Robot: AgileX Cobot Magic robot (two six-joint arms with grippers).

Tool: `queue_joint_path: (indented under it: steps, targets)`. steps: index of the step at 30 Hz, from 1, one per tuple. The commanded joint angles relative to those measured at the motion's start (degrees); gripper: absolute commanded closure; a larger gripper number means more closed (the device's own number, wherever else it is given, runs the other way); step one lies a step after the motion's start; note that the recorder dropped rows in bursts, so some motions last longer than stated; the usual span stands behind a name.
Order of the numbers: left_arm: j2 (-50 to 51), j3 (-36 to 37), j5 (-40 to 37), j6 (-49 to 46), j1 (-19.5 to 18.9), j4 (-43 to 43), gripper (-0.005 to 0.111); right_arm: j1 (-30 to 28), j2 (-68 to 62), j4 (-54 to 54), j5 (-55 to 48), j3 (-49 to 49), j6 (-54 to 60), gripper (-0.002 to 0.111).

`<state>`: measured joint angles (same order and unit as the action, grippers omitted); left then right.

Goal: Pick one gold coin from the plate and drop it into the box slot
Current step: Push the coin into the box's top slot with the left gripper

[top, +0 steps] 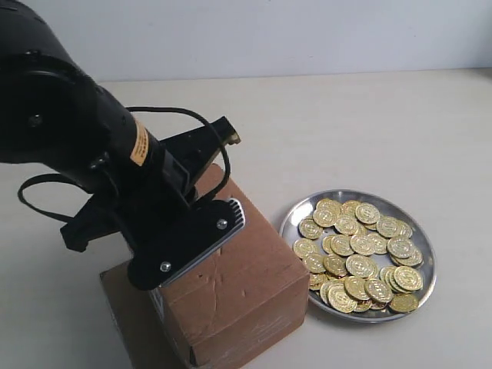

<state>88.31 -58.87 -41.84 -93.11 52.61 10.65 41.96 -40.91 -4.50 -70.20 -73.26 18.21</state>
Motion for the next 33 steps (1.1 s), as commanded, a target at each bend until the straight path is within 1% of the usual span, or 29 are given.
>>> queue_joint_path:
  steps: [1, 10, 15, 20, 29, 31, 33]
  targets:
    - [1.5, -2.3, -1.8, 0.6, -0.1, 0.1, 0.107, -0.1, 1.6, 0.2, 0.2, 1.5, -0.6, 0.045]
    - [3.7, -2.6, -2.0, 0.4, 0.0, -0.8, 0.107, -0.1, 1.6, 0.5, 0.2, 8.5, -0.4, 0.045]
    - [3.9, -2.6, -2.0, 0.3, 0.2, -1.3, 0.107, -0.1, 1.6, 0.5, 0.2, 8.6, -0.4, 0.045]
    - [4.3, -2.6, -1.6, 0.3, 1.2, -1.1, 0.107, -0.1, 1.6, 0.5, 0.2, 8.6, -0.4, 0.045]
    - [4.3, -2.6, -1.4, 0.3, 1.3, -1.1, 0.107, -0.1, 1.6, 0.5, 0.2, 8.6, -0.4, 0.045]
    - [4.3, -2.6, -1.2, 0.3, 1.3, -1.1, 0.105, -0.1, 1.6, 0.5, 0.2, 8.6, -0.4, 0.045]
    - [4.3, -2.6, -1.2, 0.3, 1.3, -1.1, 0.097, -0.1, 1.6, 0.5, 0.2, 8.6, -0.4, 0.045]
